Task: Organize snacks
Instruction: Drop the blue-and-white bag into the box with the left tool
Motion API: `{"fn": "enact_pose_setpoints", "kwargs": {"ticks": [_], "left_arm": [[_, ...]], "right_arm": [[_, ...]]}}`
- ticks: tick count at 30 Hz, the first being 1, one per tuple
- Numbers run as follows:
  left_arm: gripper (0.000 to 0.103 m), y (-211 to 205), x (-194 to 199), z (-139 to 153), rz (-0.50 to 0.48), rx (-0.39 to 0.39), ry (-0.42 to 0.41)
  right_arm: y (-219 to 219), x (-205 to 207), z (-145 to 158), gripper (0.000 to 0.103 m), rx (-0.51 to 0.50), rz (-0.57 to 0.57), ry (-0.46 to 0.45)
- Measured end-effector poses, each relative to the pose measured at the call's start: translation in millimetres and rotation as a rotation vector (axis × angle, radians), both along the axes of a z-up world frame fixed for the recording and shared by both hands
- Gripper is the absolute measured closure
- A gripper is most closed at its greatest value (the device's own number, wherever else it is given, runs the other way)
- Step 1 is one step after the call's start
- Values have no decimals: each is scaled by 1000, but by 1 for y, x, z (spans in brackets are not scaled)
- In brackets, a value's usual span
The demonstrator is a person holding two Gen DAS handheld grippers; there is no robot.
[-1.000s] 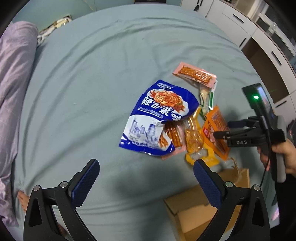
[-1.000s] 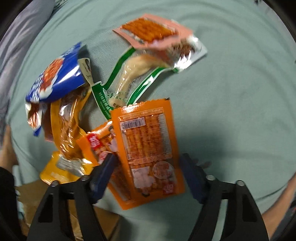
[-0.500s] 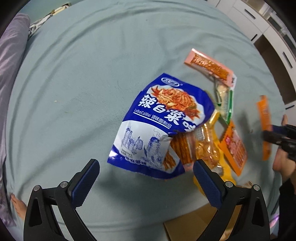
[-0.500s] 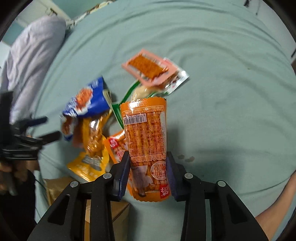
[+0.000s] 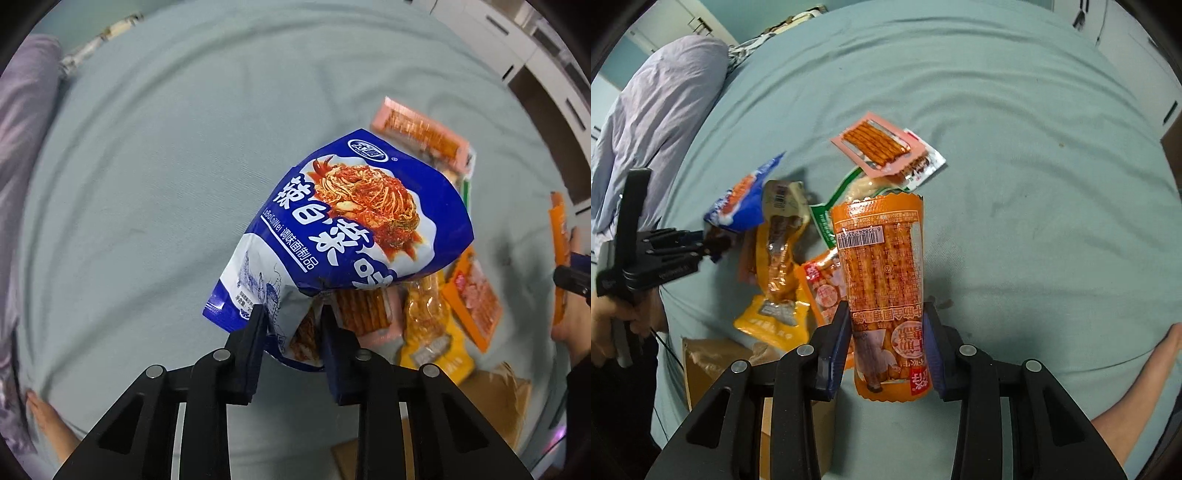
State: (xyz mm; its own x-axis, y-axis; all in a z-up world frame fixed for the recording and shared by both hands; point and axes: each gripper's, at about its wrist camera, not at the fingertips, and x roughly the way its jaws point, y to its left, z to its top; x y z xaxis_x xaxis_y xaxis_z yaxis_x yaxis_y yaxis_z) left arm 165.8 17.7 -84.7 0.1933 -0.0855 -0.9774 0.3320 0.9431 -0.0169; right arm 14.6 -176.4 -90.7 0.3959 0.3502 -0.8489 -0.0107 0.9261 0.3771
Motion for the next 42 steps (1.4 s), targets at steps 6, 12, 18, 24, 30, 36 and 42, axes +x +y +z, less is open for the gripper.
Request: {"fn": "enact_pose_setpoints", "kwargs": {"ticks": [6, 12, 18, 24, 30, 36, 42], "left_arm": [[76, 27, -48, 72, -48, -75, -148], [76, 17, -116, 122, -199, -137, -213], [75, 1, -174, 155, -349, -182, -226], [71, -19, -170, 139, -401, -145, -191], [28, -38, -193, 145, -454, -120, -241], [25, -26, -189, 157, -411, -122, -290], [24, 5, -165, 157, -276, -133, -284]], "right_arm": [[5, -17, 29, 68, -9, -7, -15], [8, -37, 75, 68, -4, -45, -62], [22, -70, 119, 68, -16, -38, -128], [29, -106, 151, 68, -11, -58, -161], [28, -126, 162, 68, 60, -62, -147], [32, -115, 154, 68, 17, -2, -98], [55, -87, 139, 68, -4, 85, -8]]}}
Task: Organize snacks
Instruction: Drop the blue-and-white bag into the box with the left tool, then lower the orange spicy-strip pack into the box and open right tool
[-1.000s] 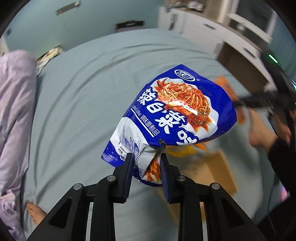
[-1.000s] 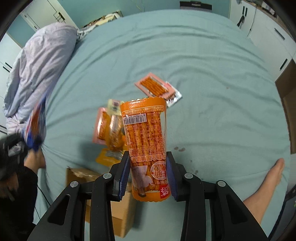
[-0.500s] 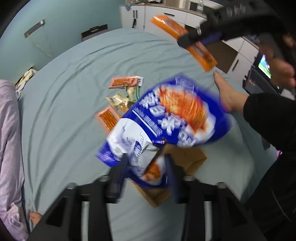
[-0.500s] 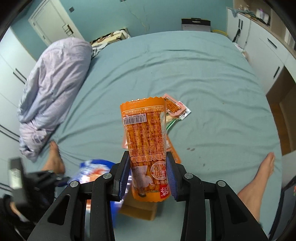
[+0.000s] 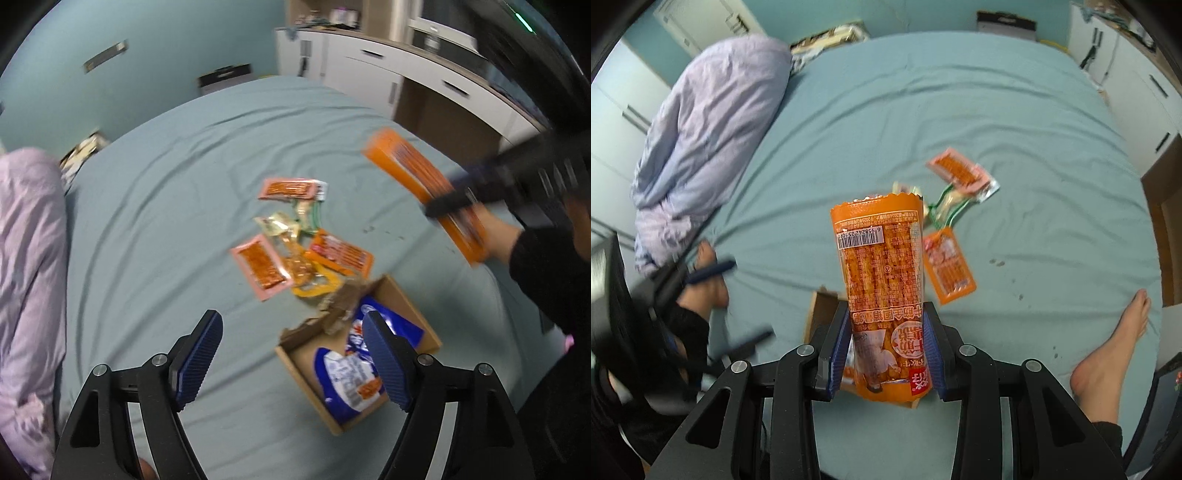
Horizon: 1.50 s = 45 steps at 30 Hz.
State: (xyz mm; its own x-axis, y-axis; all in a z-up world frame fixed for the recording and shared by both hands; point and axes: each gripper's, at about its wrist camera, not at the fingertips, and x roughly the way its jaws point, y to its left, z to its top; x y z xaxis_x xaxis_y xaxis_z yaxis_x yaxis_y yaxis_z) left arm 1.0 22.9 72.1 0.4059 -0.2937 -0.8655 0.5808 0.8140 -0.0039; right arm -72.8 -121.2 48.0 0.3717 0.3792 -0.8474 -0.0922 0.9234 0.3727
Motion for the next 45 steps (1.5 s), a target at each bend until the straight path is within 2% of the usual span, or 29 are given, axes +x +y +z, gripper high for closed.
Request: {"fn": "enact_pose_setpoints", "kwargs": {"ticks": [4, 7, 14, 15, 16, 18, 21, 25, 33, 37, 41, 45], "left_arm": [[24, 22, 15, 0, 108, -38, -1], [24, 35, 25, 5, 168, -102, 16], [24, 46, 33, 5, 192, -119, 17], [24, 48, 34, 5, 195, -120, 24], [24, 47, 35, 3, 198, -121, 32], [24, 47, 37, -1, 199, -117, 46], [24, 45, 38, -4, 194, -107, 52], [24, 42, 37, -7, 177, -96, 58], [24, 37, 35, -15, 164, -69, 77], [24, 35, 35, -16, 157, -62, 80], [24, 33, 35, -20, 152, -39, 86], [24, 27, 37, -26, 145, -2, 88]], "right_arm": [[24, 10, -24, 68, -32, 112, 120], [41, 15, -35, 68, -53, 177, 180], [70, 28, -61, 65, -50, 267, 296], [72, 30, -66, 64, -40, 263, 312], [72, 34, -71, 58, -19, 257, 334], [74, 40, -79, 50, 4, 237, 366], [64, 52, -84, 49, 23, 175, 391], [44, 61, -85, 44, 32, 81, 381], [-4, 71, -97, 43, 73, -123, 401], [-24, 71, -101, 44, 81, -181, 397], [-32, 68, -101, 44, 88, -180, 380], [-23, 65, -96, 44, 27, -149, 339]]}}
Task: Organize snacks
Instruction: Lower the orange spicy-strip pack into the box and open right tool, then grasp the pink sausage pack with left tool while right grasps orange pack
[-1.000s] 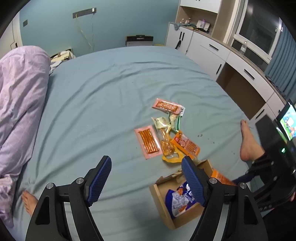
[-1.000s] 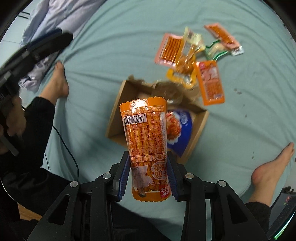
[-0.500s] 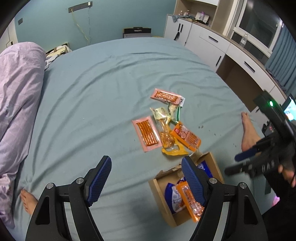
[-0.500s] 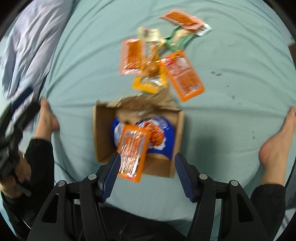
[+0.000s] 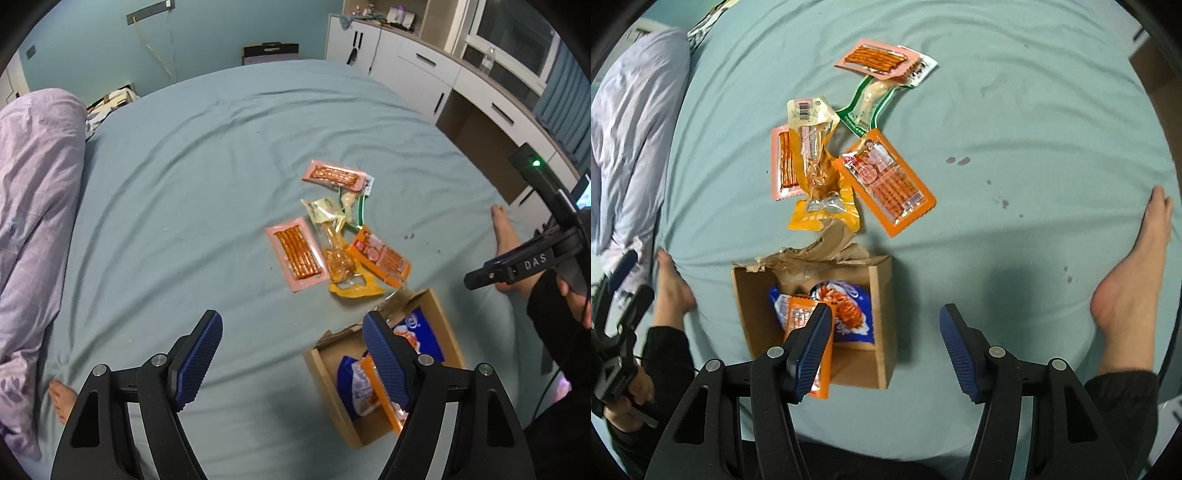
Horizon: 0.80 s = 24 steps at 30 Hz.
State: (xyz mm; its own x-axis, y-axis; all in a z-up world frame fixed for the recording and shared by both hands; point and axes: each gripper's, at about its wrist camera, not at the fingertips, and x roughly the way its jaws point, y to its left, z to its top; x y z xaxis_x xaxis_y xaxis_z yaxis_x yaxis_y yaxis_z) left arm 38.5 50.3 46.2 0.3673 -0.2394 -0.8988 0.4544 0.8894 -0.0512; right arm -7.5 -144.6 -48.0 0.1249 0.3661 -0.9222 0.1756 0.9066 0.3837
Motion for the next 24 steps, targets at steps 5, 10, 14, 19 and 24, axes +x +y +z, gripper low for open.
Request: {"fn": "enact_pose_setpoints", "kwargs": {"ticks": [5, 10, 14, 19, 24], "left_arm": [[24, -10, 0, -10, -22, 48, -2], [23, -20, -2, -20, -46, 102, -11], [23, -27, -3, -25, -65, 134, -14], [23, -30, 0, -26, -72, 137, -17], [22, -32, 8, -29, -66, 140, -2]], "right_arm": [[22, -4, 5, 44, -79, 78, -65], [47, -13, 2, 44, -178, 177, -135], [55, -10, -11, 44, -208, 235, -102], [45, 1, -20, 44, -200, 177, -87], [32, 18, -23, 44, -217, 140, -122]]}}
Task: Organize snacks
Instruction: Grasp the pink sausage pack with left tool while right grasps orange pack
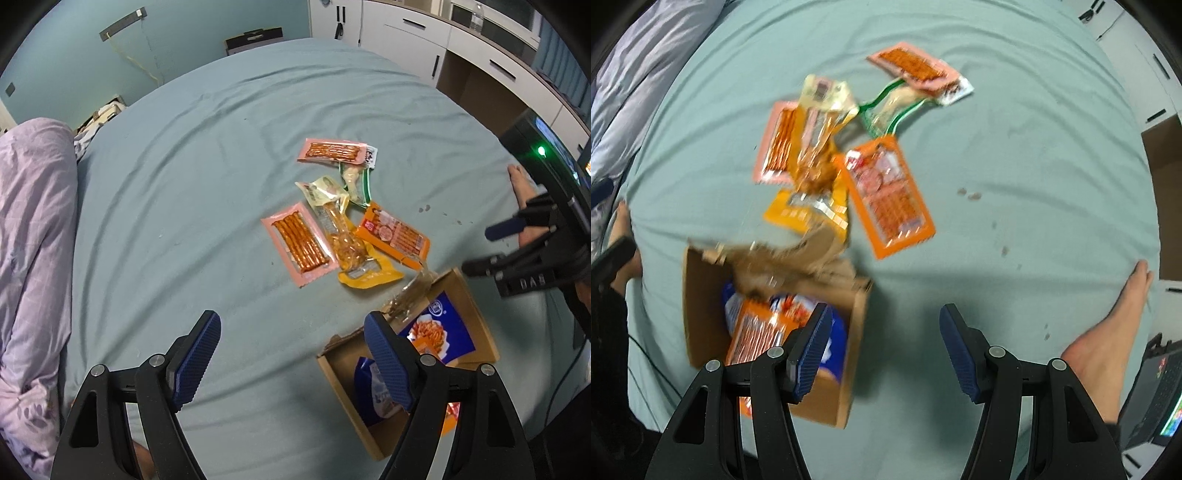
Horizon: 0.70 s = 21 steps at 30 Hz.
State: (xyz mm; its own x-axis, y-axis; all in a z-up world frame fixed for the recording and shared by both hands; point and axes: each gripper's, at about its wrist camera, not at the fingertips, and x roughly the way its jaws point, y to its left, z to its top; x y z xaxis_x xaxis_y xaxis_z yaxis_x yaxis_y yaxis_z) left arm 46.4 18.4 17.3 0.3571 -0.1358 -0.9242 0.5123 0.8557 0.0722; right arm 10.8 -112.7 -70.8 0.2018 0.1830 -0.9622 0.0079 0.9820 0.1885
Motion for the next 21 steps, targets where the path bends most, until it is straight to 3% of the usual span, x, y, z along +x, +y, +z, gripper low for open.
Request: {"fn": "enact_pose_setpoints", "kwargs": {"ticks": [7, 12, 18, 21], "left_arm": [[22, 2, 21, -17, 48, -30, 76], [22, 5, 39, -32, 84, -44, 133], [22, 10, 64, -57, 143, -51, 207], [22, 6, 76, -72, 164, -53, 243]], "right_arm": [[-22, 33, -22, 44, 62, -133, 15], [-2, 64, -50, 44, -25, -35, 18], [30, 94, -94, 44, -19, 95, 69], [31, 106, -109, 44, 17, 64, 96]]}}
